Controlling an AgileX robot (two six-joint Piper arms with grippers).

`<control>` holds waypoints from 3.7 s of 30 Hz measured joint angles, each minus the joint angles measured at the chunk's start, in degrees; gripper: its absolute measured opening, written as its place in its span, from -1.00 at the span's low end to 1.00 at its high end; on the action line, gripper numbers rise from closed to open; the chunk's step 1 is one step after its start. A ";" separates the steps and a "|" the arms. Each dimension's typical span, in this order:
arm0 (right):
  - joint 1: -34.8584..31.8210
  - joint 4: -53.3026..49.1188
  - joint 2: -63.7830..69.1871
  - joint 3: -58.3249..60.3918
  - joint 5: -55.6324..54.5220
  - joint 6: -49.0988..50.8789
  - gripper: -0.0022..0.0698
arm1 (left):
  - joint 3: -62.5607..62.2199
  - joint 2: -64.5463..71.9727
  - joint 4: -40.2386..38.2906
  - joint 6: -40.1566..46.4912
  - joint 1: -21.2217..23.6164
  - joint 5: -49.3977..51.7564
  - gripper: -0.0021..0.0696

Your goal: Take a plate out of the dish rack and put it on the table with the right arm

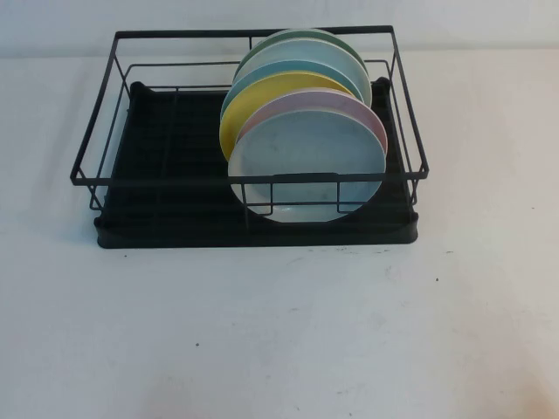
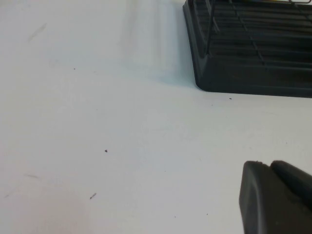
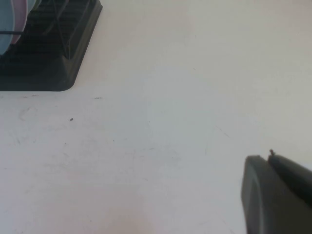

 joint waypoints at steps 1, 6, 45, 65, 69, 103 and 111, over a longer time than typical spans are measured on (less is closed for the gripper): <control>0.00 0.00 0.00 0.00 0.00 0.00 -0.99 | 0.00 0.00 0.00 0.00 0.00 0.00 -0.95; 0.00 0.00 0.00 0.00 0.00 0.00 -0.99 | 0.00 0.00 0.00 0.00 0.00 0.00 -0.95; 0.00 13.41 0.00 0.00 -1.49 0.00 -0.99 | 0.00 0.00 0.00 0.00 0.00 0.00 -0.95; 0.00 42.33 6.46 -6.60 2.08 -1.53 -0.99 | 0.00 0.00 0.00 0.00 0.00 0.00 -0.95; 0.00 36.09 20.03 -15.86 10.05 -4.93 -0.99 | 0.00 0.00 0.00 0.00 0.00 0.00 -0.95; 20.48 61.74 83.38 -60.95 12.04 -77.41 -0.66 | 0.00 0.00 0.00 0.00 0.00 0.00 -0.95; 21.47 61.74 89.35 -66.55 7.47 -82.29 -0.12 | 0.00 0.00 0.00 0.00 0.00 0.00 -0.95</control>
